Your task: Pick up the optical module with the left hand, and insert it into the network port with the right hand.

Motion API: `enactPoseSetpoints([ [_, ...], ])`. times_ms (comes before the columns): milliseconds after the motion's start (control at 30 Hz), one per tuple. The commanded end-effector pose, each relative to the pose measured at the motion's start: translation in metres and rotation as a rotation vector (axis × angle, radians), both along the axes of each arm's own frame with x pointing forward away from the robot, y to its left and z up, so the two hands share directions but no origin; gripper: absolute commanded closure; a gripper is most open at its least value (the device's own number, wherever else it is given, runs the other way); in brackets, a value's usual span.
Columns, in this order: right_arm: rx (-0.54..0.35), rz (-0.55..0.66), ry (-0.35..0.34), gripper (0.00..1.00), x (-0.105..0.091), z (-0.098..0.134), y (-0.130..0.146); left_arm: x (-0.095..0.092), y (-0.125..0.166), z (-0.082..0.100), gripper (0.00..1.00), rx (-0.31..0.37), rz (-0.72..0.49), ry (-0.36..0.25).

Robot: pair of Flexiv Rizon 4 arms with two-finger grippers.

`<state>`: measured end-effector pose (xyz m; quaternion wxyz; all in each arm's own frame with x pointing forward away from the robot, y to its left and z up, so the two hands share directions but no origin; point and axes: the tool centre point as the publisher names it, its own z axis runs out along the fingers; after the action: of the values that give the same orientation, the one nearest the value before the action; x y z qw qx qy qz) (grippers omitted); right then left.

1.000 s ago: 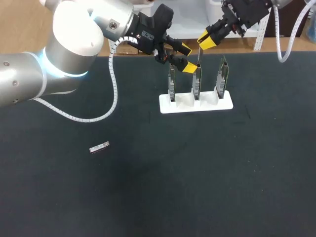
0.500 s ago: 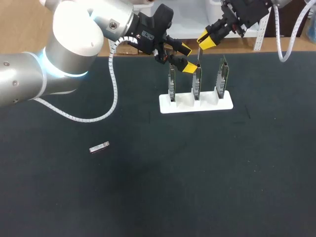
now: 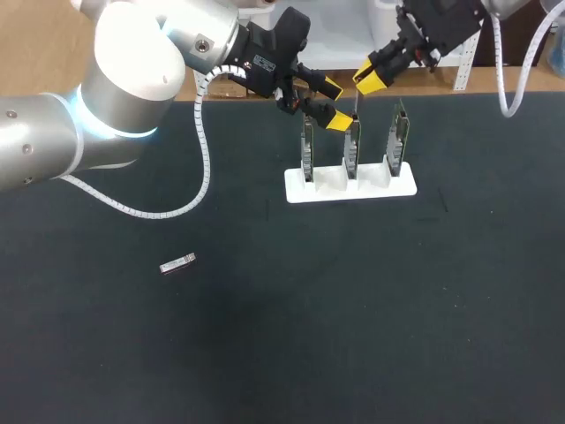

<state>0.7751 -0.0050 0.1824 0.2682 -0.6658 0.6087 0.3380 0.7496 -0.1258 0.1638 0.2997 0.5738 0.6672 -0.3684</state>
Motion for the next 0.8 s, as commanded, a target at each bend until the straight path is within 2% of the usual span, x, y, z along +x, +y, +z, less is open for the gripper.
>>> enactPoseSetpoints([
  [33, -0.001, -0.013, -0.006, 1.00, -0.007, -0.001, 0.001, 0.002, -0.001, 0.000, 0.00, 0.005, -0.002, 0.004],
  [800, -0.009, -0.028, 0.005, 1.00, 0.003, -0.011, 0.005, 0.002, -0.001, 0.000, 0.00, 0.005, -0.002, 0.004],
])
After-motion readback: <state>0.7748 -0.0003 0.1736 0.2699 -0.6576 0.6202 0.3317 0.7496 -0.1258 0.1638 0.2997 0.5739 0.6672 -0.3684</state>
